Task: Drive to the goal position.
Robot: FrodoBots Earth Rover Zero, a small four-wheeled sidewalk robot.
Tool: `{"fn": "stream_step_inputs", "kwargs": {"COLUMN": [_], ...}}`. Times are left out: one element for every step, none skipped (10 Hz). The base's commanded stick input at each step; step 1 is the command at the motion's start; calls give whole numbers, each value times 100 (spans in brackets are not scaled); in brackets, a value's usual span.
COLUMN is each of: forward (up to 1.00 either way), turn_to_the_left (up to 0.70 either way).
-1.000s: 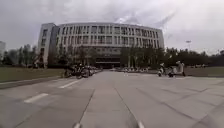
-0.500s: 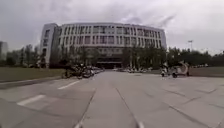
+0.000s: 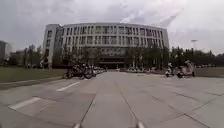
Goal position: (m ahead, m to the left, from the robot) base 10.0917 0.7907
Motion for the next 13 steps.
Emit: {"fn": "stream_step_inputs", "kwargs": {"forward": [45,45,45,45,45,45,45,45,45,45,45,45,45], "turn_to_the_left": [0,0,0,0,0,0,0,0,0,0,0,0,12]}}
